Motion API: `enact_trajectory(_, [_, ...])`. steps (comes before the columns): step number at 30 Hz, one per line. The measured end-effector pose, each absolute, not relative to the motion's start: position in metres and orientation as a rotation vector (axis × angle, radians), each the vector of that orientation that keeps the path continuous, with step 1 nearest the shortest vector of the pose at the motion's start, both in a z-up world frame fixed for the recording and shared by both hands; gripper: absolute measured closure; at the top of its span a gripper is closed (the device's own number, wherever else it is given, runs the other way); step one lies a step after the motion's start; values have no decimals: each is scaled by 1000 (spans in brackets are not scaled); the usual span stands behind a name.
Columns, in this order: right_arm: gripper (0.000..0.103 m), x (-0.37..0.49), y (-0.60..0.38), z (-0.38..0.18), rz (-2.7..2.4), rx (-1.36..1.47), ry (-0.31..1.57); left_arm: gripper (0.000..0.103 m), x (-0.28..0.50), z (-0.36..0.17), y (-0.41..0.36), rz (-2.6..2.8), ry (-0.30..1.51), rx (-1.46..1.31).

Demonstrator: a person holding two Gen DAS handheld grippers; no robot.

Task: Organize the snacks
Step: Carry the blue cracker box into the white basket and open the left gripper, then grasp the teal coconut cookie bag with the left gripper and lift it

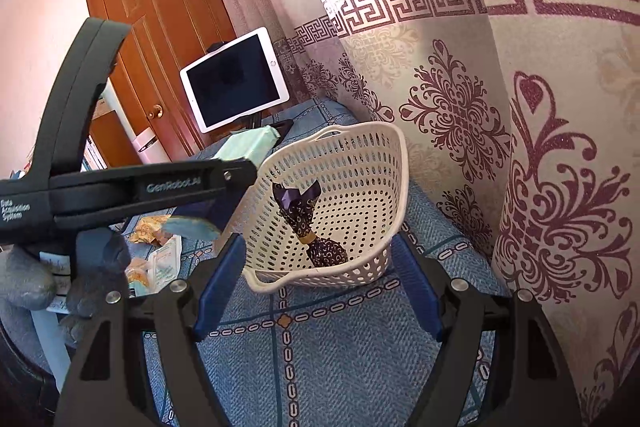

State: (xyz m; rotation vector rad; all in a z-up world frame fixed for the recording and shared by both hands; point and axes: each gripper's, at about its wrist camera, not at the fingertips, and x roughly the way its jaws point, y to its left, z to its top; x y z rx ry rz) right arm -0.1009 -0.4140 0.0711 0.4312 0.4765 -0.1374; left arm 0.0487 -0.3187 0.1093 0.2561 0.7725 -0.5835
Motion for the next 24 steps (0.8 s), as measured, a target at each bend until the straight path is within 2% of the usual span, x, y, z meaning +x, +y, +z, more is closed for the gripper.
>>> enact_trajectory(1, [28,-100,-414,71,-136,431,480,51,51,108,-323,-594,779,252])
enact_trajectory(2, [28,-100,-414,70,-135,430,482,46,53,106,-326,-593,784,247])
enact_trajectory(3, [28,-100,-413,70,-133,430,484,35,55,104,-326,-585,789,239])
enact_trajectory(5, [28,-100,-412,70,-130,429,485,28,57,105,-321,-567,787,206])
enact_trajectory(13, [27,-94,-410,67,-125,442,498,27,58,108,-293,-501,785,176])
enact_trajectory(15, [27,-95,-408,68,-126,438,498,21,58,110,-286,-482,782,168])
enact_trajectory(24, [27,-102,-399,77,-128,428,479,21,57,122,-243,-396,758,127])
